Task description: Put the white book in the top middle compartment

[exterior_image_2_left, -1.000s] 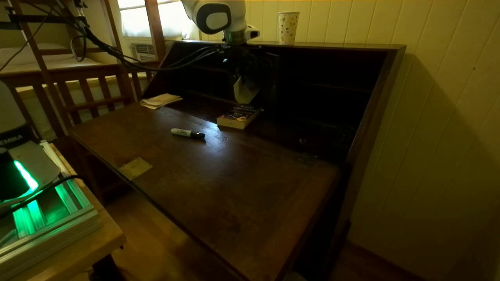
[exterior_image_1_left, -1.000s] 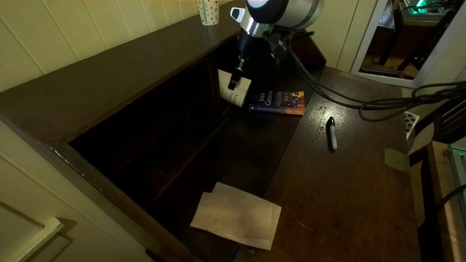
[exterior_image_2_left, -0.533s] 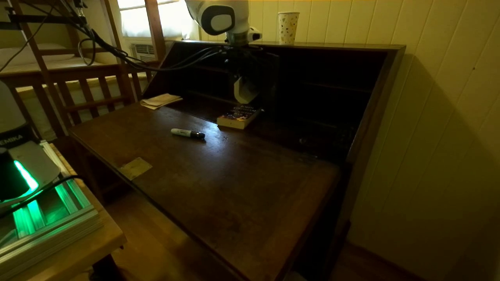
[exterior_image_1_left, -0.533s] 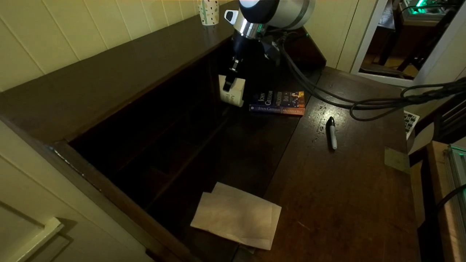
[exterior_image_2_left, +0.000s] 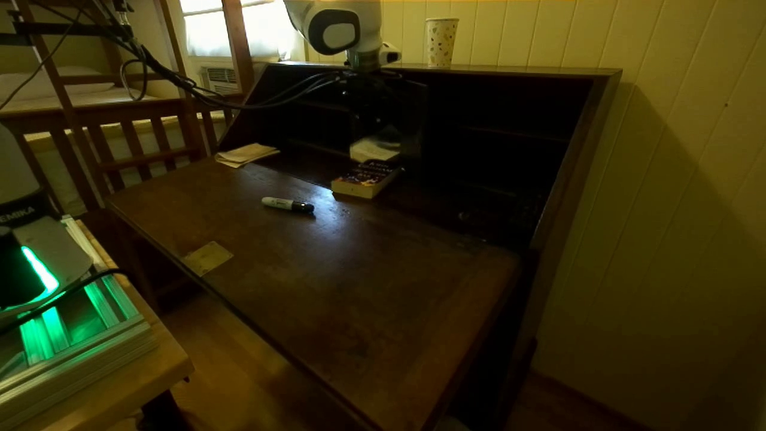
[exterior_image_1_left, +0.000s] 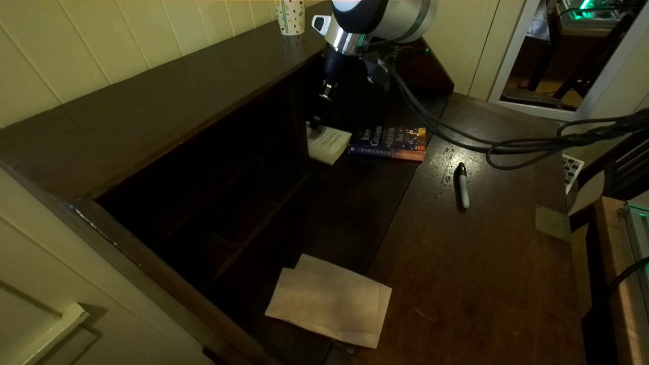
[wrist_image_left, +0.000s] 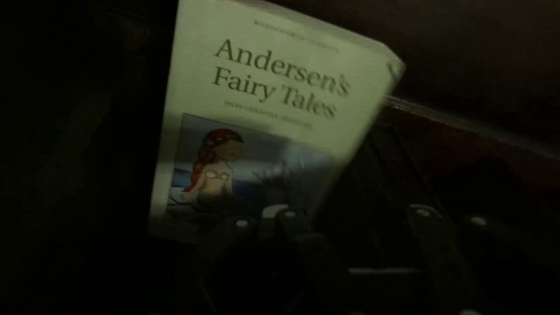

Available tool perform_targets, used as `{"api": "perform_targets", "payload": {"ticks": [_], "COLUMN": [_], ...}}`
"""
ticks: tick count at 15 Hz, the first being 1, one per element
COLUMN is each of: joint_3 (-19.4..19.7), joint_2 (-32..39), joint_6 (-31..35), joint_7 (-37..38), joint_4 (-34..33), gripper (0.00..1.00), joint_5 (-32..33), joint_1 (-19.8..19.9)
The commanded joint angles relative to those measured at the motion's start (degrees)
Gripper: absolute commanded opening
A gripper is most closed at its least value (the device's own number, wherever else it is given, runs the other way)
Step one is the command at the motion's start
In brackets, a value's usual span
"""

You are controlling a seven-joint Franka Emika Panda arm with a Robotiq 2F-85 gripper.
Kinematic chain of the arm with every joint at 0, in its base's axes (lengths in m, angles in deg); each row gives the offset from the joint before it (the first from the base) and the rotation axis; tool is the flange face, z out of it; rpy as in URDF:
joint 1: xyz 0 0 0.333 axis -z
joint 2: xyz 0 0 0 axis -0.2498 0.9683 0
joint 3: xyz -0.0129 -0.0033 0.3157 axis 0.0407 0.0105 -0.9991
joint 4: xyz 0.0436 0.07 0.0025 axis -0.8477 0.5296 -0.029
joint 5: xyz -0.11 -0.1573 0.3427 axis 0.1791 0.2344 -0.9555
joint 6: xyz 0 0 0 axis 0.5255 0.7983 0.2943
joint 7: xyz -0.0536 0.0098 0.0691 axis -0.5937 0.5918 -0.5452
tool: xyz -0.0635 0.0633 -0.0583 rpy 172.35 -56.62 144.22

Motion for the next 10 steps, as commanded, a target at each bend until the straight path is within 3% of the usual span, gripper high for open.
{"api": "perform_targets", "payload": {"ticks": [1,5,10], "joint_3": [-1.81,-1.51,1.55], "joint_2": [0.8,-0.81,-3.74], "joint_6": [2.39,0.0,-3.55], "joint_7": [-0.75,0.29,3.52], "joint_4": [-2.18,-0.85,1.89], "gripper": [0.77,1.0,1.0], "joint_5": [-2.36,-2.22,0.9], "joint_1": [0.48,0.71,-0.51]}}
